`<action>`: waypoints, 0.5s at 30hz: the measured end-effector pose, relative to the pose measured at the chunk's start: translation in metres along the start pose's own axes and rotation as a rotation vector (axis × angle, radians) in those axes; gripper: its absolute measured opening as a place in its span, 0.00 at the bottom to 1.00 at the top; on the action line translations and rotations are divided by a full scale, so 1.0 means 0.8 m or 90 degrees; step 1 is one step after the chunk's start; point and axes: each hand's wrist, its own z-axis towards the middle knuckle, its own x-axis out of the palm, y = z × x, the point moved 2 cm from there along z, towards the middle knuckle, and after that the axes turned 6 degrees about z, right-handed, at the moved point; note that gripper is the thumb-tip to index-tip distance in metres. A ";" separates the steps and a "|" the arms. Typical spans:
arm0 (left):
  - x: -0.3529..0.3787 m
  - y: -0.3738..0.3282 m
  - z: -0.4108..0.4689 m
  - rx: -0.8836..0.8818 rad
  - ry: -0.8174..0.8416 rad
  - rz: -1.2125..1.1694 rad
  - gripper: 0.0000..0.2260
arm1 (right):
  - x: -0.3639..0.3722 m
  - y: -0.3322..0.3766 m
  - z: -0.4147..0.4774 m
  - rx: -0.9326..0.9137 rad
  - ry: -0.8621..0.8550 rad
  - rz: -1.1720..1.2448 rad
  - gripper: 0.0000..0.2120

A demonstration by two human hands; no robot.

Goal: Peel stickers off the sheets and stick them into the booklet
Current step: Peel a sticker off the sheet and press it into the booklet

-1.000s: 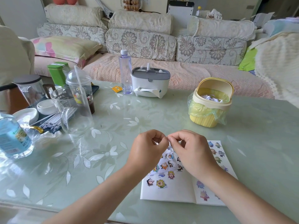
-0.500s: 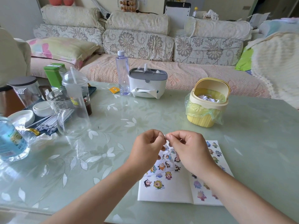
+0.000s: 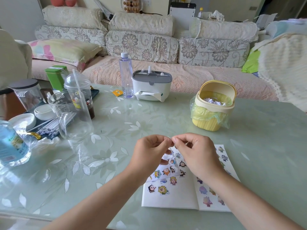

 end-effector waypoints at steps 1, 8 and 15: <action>0.000 0.001 0.000 0.002 0.000 0.004 0.06 | 0.000 0.000 0.000 -0.004 -0.001 -0.005 0.09; -0.003 0.002 0.002 0.066 -0.011 0.137 0.06 | -0.003 0.002 -0.003 -0.069 -0.001 -0.061 0.05; -0.001 0.002 -0.002 0.079 -0.027 0.178 0.09 | 0.002 -0.002 -0.002 -0.089 -0.008 -0.083 0.07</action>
